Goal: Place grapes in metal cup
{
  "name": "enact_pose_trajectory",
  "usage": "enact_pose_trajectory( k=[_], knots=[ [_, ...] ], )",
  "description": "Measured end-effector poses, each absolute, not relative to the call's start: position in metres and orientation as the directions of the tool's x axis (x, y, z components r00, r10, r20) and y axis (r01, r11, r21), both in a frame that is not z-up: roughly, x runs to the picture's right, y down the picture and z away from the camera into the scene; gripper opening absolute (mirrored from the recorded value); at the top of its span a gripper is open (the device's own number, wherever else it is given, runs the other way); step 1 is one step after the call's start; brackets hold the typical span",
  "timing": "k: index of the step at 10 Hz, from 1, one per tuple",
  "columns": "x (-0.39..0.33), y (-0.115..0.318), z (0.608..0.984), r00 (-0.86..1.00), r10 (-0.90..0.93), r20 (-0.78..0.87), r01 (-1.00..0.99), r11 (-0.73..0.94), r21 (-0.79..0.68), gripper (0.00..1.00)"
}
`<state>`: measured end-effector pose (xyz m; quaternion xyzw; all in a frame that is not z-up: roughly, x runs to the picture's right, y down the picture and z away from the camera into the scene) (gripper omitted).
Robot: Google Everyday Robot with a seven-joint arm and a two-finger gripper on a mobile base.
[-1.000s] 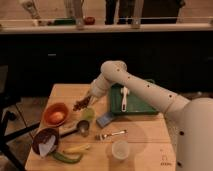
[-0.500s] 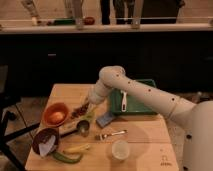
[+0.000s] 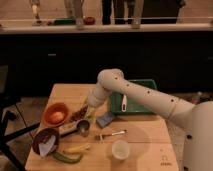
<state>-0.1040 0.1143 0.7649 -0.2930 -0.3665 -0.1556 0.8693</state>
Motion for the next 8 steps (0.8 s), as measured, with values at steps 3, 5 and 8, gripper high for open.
enact_pose_trajectory(
  k=[3,5,8],
  knots=[
    [-0.11,0.121,0.762,0.678,-0.053,0.733,0.491,0.775,-0.397,0.0],
    [-0.112,0.124,0.76,0.676,-0.051,0.735,0.493,0.773,-0.4,0.0],
    [-0.113,0.128,0.758,0.671,-0.048,0.74,0.495,0.772,-0.399,0.01]
  ],
)
